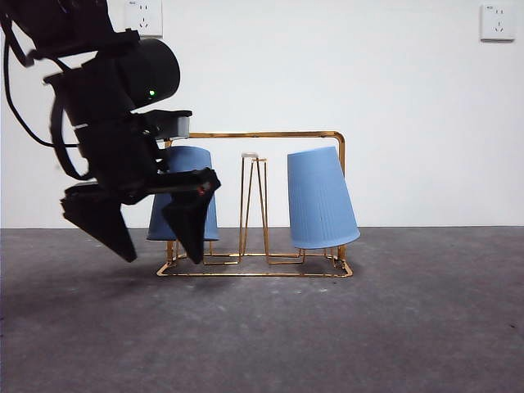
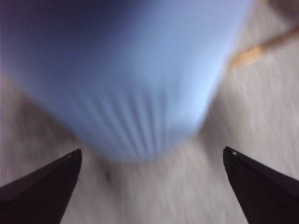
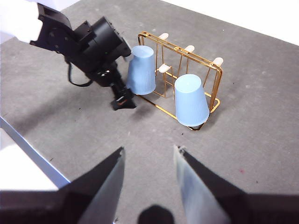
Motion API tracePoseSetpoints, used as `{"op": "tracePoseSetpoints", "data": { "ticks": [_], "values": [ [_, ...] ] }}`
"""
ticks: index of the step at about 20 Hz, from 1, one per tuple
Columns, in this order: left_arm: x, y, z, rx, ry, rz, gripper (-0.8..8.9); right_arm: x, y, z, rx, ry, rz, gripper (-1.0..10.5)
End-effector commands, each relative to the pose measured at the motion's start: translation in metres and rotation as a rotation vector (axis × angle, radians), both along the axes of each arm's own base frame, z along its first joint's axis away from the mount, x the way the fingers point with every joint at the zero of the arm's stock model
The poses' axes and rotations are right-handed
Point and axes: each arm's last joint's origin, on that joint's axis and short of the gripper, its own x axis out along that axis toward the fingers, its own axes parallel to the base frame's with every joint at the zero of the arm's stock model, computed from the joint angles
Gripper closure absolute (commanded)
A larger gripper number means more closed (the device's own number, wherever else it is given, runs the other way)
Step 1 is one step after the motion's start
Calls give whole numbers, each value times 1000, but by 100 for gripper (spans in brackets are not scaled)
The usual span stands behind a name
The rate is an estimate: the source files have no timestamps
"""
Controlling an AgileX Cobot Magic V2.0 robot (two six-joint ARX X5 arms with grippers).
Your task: Pick up cup 1,put cup 1 in the cup rack,pick up cup 2,put cup 2 in the cup rack
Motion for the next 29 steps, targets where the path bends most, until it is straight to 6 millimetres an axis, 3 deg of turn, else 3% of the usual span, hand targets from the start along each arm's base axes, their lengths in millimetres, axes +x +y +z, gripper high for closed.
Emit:
{"op": "tracePoseSetpoints", "data": {
  "ticks": [1, 8, 9, 13, 15, 21, 29],
  "values": [
    [-10, 5, 17, -7, 4, 5, 302, 0, 0, -1, -14, 2, 0, 762],
    [-75, 33, 98, -177, 27, -57, 318, -1, -2, -5, -47, 34, 0, 762],
    [-88, 38, 111, -215, 12, -80, 372, -2, -2, -6, -58, 45, 0, 762],
    [-139, 61, 155, -334, -117, -98, 786, -1, -2, -12, -113, 98, -1, 764],
    [-160, 72, 170, -384, -188, -96, 821, 0, 0, -14, -135, 120, 0, 931],
    [-201, 93, 188, -442, -300, -113, 820, 7, 7, -15, -157, 141, -5, 945],
    [-202, 94, 189, -445, -306, -113, 817, 10, 9, -16, -153, 158, -24, 945]
  ]
}}
